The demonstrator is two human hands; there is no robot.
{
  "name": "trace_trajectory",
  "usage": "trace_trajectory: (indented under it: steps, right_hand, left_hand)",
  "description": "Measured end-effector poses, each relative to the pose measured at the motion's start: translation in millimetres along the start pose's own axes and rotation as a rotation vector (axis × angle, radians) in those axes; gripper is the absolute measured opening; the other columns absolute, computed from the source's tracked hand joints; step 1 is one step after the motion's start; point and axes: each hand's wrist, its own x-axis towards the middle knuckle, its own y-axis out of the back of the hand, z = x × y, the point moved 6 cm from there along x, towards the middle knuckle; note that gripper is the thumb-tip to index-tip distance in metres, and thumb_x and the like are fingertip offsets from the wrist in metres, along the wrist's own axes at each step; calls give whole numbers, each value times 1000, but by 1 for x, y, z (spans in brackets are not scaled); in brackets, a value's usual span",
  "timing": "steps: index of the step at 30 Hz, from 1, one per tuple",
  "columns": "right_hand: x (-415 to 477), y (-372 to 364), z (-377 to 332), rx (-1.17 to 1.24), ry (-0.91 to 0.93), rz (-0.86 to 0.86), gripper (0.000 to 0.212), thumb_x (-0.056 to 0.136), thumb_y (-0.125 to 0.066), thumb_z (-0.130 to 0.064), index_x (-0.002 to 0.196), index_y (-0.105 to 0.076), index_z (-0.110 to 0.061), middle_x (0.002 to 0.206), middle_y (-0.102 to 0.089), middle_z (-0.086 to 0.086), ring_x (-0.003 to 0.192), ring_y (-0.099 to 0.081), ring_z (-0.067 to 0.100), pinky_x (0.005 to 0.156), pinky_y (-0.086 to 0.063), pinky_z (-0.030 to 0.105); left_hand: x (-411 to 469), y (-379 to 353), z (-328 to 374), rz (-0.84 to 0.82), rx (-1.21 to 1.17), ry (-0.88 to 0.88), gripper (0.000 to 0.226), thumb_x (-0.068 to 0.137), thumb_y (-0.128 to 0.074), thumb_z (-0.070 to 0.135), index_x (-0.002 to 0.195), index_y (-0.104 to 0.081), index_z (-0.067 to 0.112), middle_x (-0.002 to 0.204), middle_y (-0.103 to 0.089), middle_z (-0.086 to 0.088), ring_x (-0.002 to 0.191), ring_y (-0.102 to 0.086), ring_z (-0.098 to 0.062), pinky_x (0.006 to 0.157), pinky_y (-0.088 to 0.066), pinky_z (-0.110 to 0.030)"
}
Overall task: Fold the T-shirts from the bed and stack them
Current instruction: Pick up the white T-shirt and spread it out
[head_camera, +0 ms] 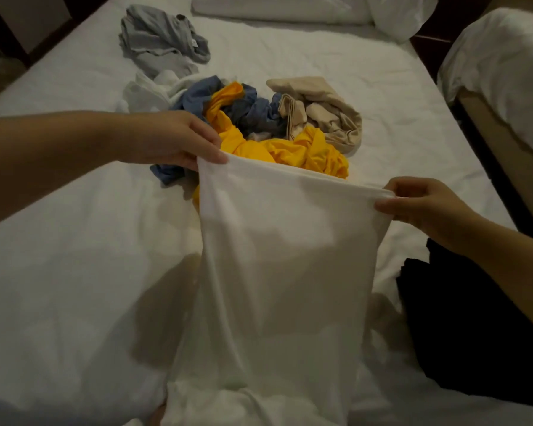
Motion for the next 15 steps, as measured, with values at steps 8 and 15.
trace_trajectory:
  steps: [8, 15]
  right_hand:
    - [-17, 13, -17, -612, 100, -75, 23, 67, -80, -14, 68, -64, -31, 85, -63, -7, 88, -55, 18, 85, -41, 32]
    - [-19, -13, -41, -148, 284, -119, 26, 53, -86, -28, 68, -66, -24, 75, -63, -6, 77, -59, 12, 80, -48, 32]
  left_hand:
    - [3, 15, -10, 131, 395, 50, 22, 82, -68, 17, 65, -58, 7, 54, -51, 3, 54, -46, -3, 58, -37, -20]
    - [15, 18, -31, 257, 262, 38, 23, 81, -66, 4, 67, -49, 8, 67, -50, -10, 58, -51, -13, 50, -45, -18]
